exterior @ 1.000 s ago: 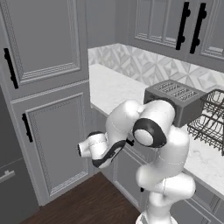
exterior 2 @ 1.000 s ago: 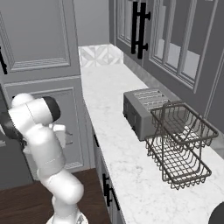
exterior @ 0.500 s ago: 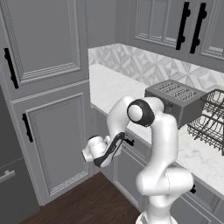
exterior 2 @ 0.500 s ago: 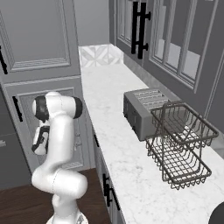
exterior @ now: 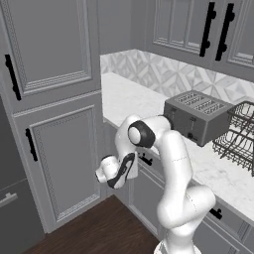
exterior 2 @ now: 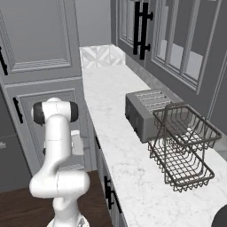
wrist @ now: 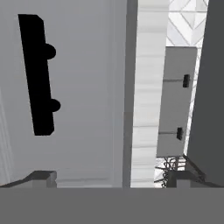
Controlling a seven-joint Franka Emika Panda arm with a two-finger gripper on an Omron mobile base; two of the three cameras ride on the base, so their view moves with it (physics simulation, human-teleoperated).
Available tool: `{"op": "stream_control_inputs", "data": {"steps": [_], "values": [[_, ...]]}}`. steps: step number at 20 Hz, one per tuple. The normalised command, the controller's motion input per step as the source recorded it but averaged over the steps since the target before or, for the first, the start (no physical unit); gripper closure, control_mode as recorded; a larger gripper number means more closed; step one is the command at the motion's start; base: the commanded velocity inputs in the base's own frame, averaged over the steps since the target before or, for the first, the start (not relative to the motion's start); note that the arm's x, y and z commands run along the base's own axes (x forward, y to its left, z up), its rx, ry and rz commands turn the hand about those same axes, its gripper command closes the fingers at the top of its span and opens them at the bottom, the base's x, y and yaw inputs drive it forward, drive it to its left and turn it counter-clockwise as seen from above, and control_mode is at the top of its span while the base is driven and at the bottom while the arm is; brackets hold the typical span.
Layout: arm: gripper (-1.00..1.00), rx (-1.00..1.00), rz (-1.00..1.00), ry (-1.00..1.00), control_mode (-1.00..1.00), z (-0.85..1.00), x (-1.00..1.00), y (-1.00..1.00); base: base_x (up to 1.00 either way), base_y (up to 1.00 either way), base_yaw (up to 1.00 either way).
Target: Take a straw from the drawer in front and place it inside the glass cup on the dining counter.
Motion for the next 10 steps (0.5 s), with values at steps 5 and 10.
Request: {"op": "stream_control_inputs", "data": {"steps": [5, 10], "values": [[-1.0, 0.0, 0.02, 0.08, -1.0, -0.27, 0.21, -0.24, 0.0, 0.0, 0.0], [-1.0, 0.0, 0.04, 0.0, -1.0, -0.24, 0.12, -0.2, 0.0, 0.0, 0.0]]}}
